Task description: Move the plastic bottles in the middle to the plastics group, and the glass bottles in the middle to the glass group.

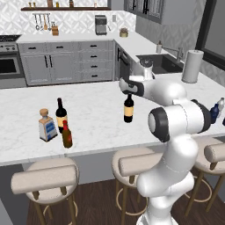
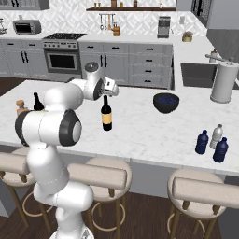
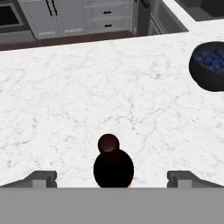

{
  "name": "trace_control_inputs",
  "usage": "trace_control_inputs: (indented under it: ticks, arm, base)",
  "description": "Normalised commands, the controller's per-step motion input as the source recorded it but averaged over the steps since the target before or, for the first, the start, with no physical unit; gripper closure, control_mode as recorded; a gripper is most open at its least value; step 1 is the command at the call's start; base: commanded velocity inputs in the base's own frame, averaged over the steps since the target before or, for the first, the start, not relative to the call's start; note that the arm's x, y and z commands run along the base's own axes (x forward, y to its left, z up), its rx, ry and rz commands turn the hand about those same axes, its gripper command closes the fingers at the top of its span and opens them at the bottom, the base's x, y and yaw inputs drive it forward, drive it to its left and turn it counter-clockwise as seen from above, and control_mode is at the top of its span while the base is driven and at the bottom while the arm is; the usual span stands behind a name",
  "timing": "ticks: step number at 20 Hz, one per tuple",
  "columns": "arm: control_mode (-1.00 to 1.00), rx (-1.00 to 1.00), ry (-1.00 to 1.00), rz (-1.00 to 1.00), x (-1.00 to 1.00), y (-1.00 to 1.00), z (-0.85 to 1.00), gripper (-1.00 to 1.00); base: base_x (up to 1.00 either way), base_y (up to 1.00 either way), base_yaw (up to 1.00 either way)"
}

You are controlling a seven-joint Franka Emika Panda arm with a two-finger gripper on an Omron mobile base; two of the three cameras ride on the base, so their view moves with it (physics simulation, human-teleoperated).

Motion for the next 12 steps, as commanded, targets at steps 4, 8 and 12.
trace_control_inputs:
  ticks: [4,8,12]
  arm:
    - [-1.00,0.00,0.11,0.00,0.28,-0.03,-0.19,-1.00]
    - [-1.00,0.00,0.14,0.02,0.29,0.00,-0.16,-1.00]
    - [-1.00,0.00,0.11,0.03,0.26,0.00,-0.14,-1.00]
  base:
    - [0.00,0.00,0.00]
    - [0.00,0.00,0.00]
    - [0.00,0.00,0.00]
